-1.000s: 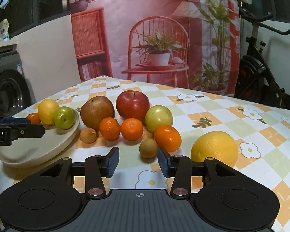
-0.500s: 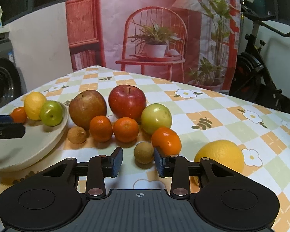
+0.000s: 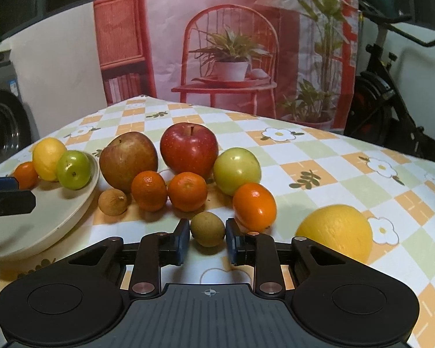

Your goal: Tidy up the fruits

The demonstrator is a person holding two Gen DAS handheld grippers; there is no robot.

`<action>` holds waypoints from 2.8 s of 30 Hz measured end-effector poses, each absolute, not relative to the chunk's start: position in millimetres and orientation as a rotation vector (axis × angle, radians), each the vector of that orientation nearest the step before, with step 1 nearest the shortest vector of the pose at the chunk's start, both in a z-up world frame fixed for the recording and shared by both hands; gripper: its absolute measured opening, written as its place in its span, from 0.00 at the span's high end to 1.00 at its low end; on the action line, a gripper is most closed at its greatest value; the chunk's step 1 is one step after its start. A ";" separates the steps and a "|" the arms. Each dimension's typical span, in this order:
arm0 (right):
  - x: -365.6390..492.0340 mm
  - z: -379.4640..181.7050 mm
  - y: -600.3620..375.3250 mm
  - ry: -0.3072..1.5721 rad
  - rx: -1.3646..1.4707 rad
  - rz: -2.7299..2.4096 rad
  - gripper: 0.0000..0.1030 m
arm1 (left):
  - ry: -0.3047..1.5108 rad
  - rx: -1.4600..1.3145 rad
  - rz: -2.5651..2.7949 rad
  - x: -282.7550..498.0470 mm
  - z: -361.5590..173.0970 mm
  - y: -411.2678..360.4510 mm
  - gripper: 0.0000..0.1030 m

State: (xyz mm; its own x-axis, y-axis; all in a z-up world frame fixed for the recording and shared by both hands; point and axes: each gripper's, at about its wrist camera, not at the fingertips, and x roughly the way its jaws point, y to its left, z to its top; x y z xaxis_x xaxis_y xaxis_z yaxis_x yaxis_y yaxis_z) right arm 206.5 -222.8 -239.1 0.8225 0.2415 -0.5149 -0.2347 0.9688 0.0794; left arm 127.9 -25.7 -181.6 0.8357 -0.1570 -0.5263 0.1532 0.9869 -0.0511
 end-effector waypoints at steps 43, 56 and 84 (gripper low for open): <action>158.2 -238.5 -266.4 0.463 0.194 0.276 0.76 | 0.686 0.317 -0.367 196.6 -188.2 -80.4 0.81; 158.2 -239.5 -268.8 0.463 0.211 0.282 0.76 | 0.740 0.433 -0.381 208.4 -193.3 -87.8 0.78; 160.7 -242.4 -268.0 0.476 0.219 0.282 0.76 | 0.746 0.217 -0.450 195.5 -174.5 -69.6 0.94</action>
